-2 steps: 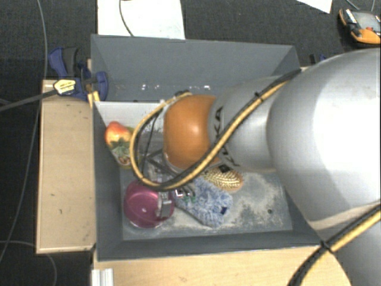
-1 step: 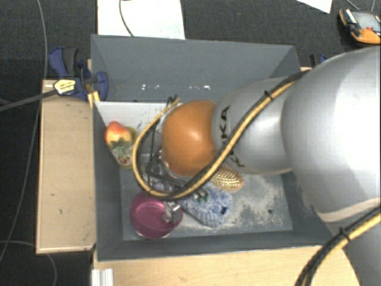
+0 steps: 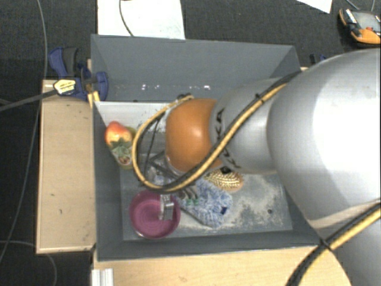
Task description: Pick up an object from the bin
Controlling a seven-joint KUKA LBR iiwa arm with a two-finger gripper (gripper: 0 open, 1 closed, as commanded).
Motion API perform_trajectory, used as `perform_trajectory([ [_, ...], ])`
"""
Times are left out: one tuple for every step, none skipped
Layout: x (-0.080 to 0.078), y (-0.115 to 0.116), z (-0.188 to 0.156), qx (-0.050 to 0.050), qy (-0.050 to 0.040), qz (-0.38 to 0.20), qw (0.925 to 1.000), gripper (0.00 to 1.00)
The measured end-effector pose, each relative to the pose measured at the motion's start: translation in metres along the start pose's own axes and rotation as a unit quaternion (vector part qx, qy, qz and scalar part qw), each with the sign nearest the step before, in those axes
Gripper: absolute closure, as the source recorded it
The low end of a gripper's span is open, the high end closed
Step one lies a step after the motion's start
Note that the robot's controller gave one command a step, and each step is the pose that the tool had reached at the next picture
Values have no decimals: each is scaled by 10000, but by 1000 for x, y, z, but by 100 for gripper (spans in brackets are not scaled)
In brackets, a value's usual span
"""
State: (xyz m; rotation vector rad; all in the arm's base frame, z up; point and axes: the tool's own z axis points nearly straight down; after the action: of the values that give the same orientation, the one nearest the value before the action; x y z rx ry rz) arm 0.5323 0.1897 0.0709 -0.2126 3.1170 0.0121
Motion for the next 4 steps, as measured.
perform_trajectory([
  [5, -2, -11, -28, -3, -1827, 9832, 0],
  [0, -6, -3, -10, -3, -152, 9999, 0],
  [4, 5, -1, -32, -26, -1584, 9874, 100],
  [4, 5, -1, -32, -25, -1575, 9875, 100],
])
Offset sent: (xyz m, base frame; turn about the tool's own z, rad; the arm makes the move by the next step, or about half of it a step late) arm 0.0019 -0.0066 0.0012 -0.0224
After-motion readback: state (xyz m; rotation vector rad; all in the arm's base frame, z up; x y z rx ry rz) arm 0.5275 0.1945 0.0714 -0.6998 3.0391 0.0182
